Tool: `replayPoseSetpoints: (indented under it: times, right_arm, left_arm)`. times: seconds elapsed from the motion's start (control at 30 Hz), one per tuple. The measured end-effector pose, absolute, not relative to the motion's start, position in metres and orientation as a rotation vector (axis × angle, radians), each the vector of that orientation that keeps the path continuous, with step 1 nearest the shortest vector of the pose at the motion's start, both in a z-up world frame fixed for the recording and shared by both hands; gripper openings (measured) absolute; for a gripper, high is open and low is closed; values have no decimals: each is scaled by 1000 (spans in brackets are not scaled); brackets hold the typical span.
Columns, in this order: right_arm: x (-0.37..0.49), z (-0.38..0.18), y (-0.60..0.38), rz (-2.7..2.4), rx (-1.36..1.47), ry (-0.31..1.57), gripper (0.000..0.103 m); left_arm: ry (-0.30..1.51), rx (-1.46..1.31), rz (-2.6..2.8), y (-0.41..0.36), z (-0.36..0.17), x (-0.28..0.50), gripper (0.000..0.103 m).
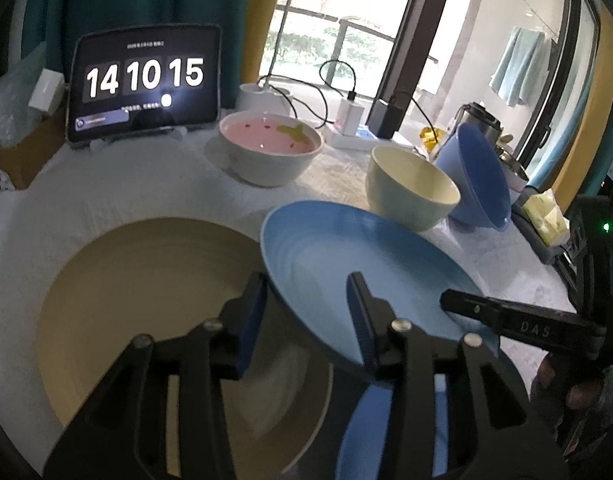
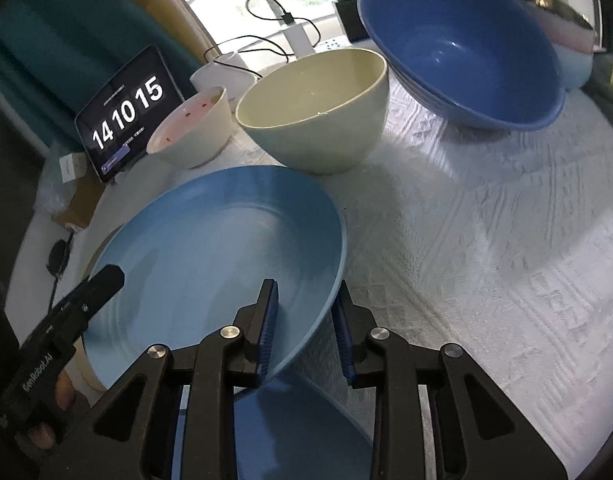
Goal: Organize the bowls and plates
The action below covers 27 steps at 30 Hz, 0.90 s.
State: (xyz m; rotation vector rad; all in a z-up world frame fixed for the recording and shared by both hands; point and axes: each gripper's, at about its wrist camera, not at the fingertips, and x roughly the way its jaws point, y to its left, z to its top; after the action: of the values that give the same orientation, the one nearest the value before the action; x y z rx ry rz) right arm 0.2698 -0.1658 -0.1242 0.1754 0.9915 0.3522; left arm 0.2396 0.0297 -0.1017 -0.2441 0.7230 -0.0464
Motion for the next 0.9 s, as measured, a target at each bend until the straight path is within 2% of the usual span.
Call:
replayPoseSetpoints:
  times: [0.9]
  right_arm:
    - [169, -80, -182, 339, 119, 832, 27]
  left_arm:
    - [617, -114, -122, 6, -69, 150, 40]
